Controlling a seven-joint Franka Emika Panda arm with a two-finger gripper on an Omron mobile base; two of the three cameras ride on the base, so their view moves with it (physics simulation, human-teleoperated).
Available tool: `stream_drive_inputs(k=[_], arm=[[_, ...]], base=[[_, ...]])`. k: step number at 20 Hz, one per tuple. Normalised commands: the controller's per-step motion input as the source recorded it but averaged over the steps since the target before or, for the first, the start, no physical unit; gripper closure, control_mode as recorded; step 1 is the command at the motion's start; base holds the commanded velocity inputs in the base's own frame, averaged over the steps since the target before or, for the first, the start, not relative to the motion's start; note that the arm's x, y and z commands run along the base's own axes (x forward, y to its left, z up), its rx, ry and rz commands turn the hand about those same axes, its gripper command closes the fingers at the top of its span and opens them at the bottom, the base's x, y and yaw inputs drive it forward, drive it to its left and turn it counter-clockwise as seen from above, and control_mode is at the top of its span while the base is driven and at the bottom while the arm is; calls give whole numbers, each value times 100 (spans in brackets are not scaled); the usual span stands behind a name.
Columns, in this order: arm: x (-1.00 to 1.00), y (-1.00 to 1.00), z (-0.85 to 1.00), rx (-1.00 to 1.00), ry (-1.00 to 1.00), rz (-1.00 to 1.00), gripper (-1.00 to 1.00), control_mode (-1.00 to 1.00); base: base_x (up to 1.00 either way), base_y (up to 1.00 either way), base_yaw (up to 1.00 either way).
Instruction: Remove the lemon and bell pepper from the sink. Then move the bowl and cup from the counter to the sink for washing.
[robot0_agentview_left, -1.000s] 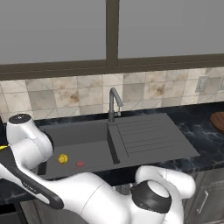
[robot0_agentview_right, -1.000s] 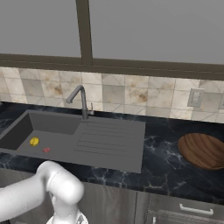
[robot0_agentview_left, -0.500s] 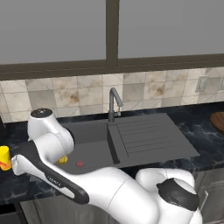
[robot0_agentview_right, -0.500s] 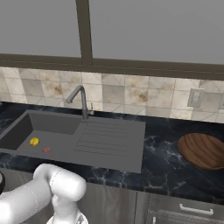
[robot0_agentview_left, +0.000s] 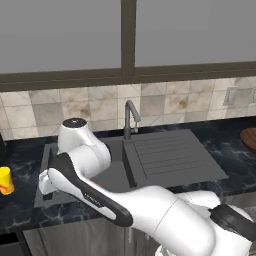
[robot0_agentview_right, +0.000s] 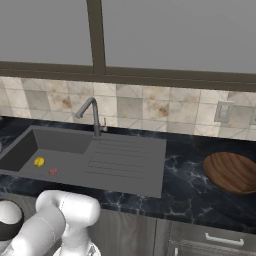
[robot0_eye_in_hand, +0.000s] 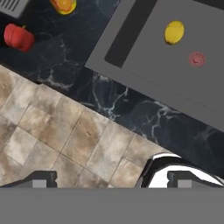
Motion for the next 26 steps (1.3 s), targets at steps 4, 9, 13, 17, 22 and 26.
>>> stream_drive_inputs(k=[4, 9, 13, 17, 22, 26], arm=[[0, -56, 9, 0, 0, 0, -100, -100], [2, -52, 9, 0, 0, 0, -100, -100], [8, -49, 7, 0, 0, 0, -100, -100], [18, -43, 1, 0, 0, -2, -100, -100], [26, -36, 0, 0, 0, -6, -100, -100], [38, -27, -1, 0, 0, -7, -100, -100]], base=[[0, 0, 0], [0, 0, 0], [0, 0, 0], [0, 0, 0], [0, 0, 0], [0, 0, 0]])
